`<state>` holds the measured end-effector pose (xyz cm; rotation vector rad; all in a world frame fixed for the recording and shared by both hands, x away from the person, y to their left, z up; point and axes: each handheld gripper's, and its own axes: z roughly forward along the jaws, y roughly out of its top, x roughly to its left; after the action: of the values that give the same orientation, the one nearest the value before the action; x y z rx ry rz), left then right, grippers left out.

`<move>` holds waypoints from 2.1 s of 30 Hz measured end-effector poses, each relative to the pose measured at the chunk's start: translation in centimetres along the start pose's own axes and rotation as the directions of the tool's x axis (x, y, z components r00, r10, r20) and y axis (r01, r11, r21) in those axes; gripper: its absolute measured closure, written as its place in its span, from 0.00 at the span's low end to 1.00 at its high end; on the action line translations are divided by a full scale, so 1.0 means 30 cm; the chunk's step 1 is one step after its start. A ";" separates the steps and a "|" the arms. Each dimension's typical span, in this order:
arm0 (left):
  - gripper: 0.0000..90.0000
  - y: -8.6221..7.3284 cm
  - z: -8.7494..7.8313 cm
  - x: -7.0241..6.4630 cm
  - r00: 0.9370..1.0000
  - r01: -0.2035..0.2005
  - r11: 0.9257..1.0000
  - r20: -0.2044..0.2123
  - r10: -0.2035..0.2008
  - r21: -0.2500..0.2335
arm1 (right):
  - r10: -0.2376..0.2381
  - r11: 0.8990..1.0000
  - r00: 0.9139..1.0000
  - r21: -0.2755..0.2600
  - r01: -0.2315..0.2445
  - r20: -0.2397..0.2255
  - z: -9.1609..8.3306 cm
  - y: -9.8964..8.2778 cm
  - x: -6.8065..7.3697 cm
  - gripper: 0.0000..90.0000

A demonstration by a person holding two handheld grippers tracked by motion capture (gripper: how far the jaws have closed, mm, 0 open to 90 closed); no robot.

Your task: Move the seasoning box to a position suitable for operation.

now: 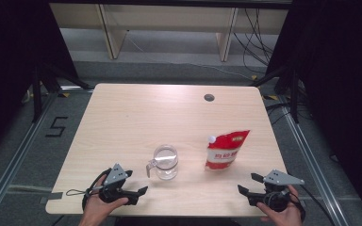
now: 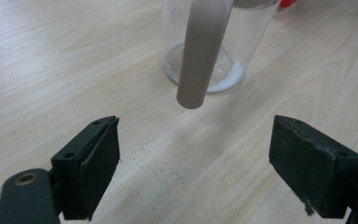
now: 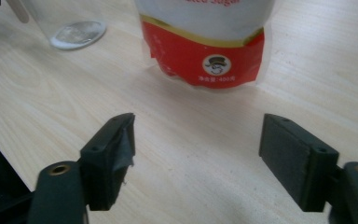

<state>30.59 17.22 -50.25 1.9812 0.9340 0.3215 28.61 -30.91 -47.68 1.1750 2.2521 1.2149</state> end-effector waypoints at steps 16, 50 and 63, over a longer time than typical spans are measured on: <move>0.18 -0.001 0.000 0.004 1.000 -0.027 0.999 -0.006 0.027 0.019 | 0.017 1.000 1.000 -0.019 -0.016 0.015 -0.003 -0.015 0.002 0.22; 0.44 0.081 0.051 -0.053 0.992 -0.117 0.991 -0.051 0.114 -0.058 | -0.011 1.000 0.999 -0.020 0.011 0.041 -0.001 -0.014 -0.015 0.21; 0.72 0.105 0.062 -0.032 0.993 -0.111 0.991 -0.041 0.108 -0.080 | -0.008 0.999 0.999 -0.032 0.009 0.045 -0.001 -0.013 -0.003 0.25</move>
<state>32.48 14.38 -48.62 1.9601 0.8231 0.4532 28.44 -31.13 -47.99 1.1681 2.1949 1.2055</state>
